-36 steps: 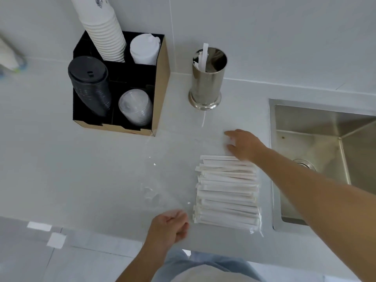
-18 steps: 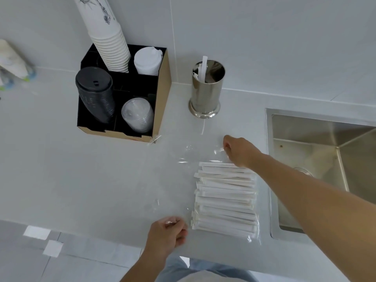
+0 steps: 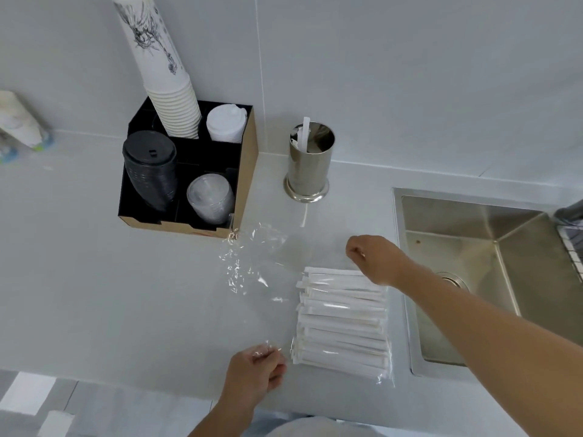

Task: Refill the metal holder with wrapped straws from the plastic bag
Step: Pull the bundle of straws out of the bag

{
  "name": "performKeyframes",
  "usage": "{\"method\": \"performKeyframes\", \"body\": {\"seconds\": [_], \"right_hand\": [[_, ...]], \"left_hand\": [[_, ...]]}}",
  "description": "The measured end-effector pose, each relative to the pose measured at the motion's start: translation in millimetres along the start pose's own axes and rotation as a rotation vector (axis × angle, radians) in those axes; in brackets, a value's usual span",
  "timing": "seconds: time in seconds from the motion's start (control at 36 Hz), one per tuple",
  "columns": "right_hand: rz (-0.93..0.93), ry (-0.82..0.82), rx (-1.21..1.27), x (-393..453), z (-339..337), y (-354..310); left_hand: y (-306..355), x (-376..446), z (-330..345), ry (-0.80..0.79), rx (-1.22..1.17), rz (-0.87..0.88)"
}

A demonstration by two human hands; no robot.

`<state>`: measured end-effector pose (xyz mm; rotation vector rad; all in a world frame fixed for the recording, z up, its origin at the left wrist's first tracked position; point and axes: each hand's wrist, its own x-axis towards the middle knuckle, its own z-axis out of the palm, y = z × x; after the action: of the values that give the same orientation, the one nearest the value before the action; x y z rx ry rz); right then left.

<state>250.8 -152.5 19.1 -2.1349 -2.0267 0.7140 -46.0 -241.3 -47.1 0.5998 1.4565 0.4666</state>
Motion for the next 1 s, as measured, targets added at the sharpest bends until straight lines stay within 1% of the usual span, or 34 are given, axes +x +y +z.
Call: {"method": "performKeyframes", "body": {"seconds": [0.08, 0.19, 0.39, 0.53, 0.69, 0.78, 1.0], "right_hand": [[-0.046, 0.058, 0.018, -5.4, -7.2, -4.1], [-0.083, 0.070, 0.048, -14.7, -19.6, -10.8], [-0.173, 0.127, 0.026, -32.6, -48.2, -31.5], [-0.202, 0.188, -0.020, -42.4, -71.5, -52.8], [-0.285, 0.266, -0.089, -49.2, -107.3, -80.5], [-0.319, 0.330, -0.109, -52.1, -123.5, -93.9], [-0.406, 0.450, -0.155, -56.7, -184.9, -126.6]], "left_hand": [[-0.3, 2.9, 0.3, 0.002, -0.006, 0.004], [1.6, 4.0, 0.3, -0.009, -0.027, 0.019], [10.4, 11.5, -1.6, -0.039, -0.047, 0.068], [21.3, 23.8, -8.6, -0.063, -0.088, 0.088], [48.3, 40.1, -10.3, -0.118, -0.114, 0.138], [66.4, 44.9, -7.6, -0.159, -0.161, 0.164], [126.2, 46.0, -2.2, -0.310, -0.263, 0.245]]}}
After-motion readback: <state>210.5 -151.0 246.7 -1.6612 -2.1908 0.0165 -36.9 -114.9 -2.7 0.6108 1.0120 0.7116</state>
